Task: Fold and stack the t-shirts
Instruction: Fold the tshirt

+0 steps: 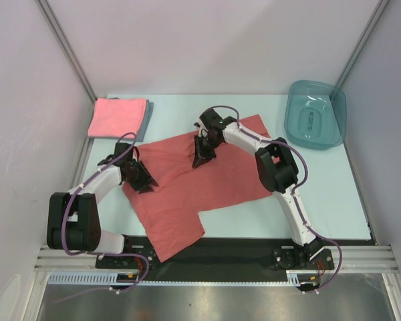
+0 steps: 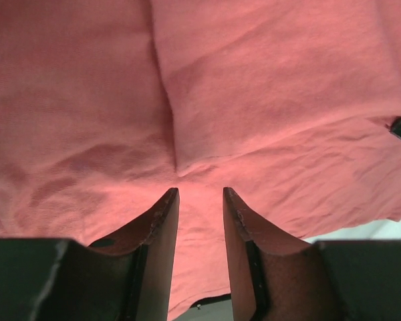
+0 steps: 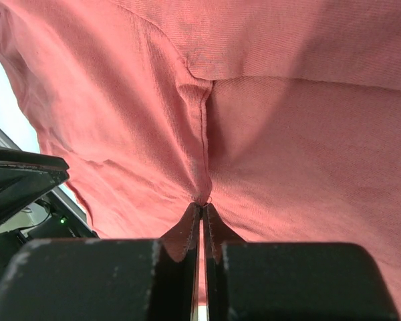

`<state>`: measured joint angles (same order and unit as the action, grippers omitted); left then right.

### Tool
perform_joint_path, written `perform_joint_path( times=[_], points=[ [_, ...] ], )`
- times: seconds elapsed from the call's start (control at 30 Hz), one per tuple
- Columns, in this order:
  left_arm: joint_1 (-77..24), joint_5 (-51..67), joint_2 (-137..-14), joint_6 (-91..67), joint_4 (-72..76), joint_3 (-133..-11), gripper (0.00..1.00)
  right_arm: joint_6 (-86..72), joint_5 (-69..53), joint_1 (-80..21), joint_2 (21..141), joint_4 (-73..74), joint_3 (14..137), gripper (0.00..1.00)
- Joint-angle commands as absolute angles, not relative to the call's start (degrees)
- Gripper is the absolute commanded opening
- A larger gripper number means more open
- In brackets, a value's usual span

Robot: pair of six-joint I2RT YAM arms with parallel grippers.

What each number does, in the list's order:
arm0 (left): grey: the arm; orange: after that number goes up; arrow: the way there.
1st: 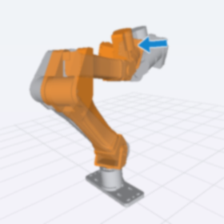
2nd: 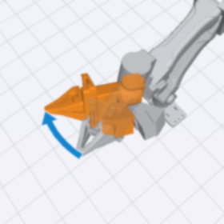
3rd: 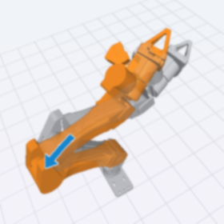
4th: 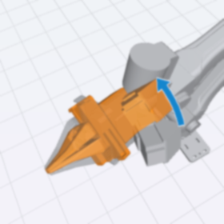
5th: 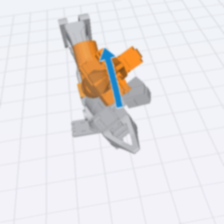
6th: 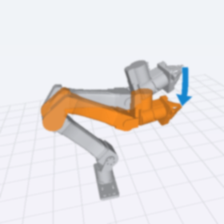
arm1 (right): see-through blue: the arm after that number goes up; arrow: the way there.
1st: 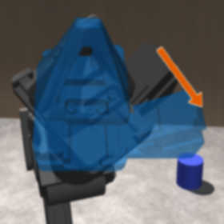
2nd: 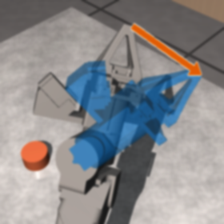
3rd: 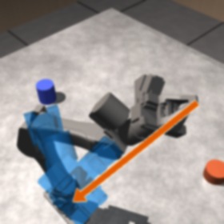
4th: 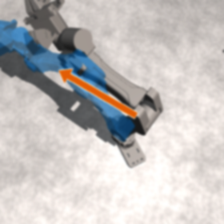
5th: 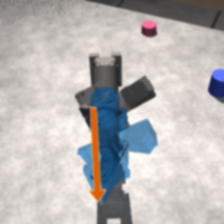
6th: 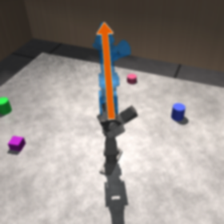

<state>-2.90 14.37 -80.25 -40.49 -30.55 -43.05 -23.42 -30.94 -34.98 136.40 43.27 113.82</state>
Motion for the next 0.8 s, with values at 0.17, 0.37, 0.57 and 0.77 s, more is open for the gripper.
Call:
perform_joint_path(
  times=[0.17, 0.37, 0.57, 0.77],
  points=[
    [-4.04, 10.55, -82.18, -40.96, -28.31, -43.86, 0.46, -22.59, -32.61, -34.54, 136.76, 43.77, 115.93, 0.03],
    [-5.1, 10.28, -85.69, -40.78, -26.81, -45.62, 0.44, -22.85, -32.78, -34.45, 136.76, 43.6, 115.75, 0.03],
    [-5.1, 10.28, -87.45, -40.34, -26.28, -46.93, 0.33, -22.85, -33.13, -34.54, 136.94, 43.51, 115.75, 0.02],
    [-5.19, 8.97, -85.52, -39.03, -29.0, -48.16, 0.12, -22.68, -33.22, -34.72, 137.11, 43.59, 116.1, 0.01]
  ],
)
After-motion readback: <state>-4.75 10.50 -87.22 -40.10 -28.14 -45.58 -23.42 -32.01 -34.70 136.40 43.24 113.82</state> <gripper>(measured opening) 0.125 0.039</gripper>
